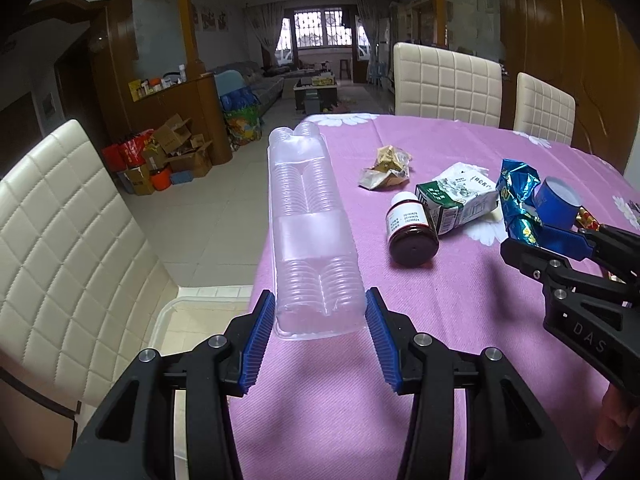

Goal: Collect trash
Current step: 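Carry the cup stack left and blue wrapper right to the bin, open left gripper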

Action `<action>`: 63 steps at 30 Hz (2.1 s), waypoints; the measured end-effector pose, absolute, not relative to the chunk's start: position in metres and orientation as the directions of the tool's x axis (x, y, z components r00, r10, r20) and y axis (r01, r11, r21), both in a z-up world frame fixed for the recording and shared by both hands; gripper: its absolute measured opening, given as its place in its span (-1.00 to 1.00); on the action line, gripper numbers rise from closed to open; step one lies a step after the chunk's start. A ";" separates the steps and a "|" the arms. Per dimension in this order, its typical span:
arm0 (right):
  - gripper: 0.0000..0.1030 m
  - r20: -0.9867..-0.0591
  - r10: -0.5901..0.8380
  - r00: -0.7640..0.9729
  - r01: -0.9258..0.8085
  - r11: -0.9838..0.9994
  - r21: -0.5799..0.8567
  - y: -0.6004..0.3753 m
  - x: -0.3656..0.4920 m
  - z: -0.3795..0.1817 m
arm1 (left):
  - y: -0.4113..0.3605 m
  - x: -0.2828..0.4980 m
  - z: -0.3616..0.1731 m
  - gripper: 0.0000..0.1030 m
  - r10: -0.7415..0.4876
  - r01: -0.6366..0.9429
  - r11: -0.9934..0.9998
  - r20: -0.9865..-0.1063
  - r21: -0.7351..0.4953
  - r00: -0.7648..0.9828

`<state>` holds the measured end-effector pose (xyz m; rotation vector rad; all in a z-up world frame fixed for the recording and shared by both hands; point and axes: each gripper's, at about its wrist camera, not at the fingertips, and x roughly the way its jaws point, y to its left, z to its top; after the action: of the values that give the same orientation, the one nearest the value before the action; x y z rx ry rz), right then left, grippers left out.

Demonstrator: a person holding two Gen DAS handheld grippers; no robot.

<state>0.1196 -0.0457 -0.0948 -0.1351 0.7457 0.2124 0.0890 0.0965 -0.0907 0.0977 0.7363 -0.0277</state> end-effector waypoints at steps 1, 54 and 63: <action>-0.31 -0.682 0.145 0.717 -0.242 0.969 -0.048 -0.044 0.118 -0.094 | 0.099 0.086 -0.089 -0.11 0.011 0.056 0.995 -0.668 0.079 0.744; -0.31 -0.647 0.286 0.707 -0.483 0.863 -0.147 0.111 0.126 -0.079 | 0.233 0.048 -0.097 0.63 0.213 -0.216 0.974 -0.618 0.071 0.757; -0.31 -0.663 0.311 0.681 -0.520 0.843 -0.139 0.128 0.132 -0.087 | 0.255 0.045 -0.111 0.64 0.254 -0.282 0.957 -0.655 0.065 0.712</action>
<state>0.1323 0.1276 -0.0874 -0.3306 0.6746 0.4759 0.0445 0.2554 -0.1109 -0.0408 0.7200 0.2976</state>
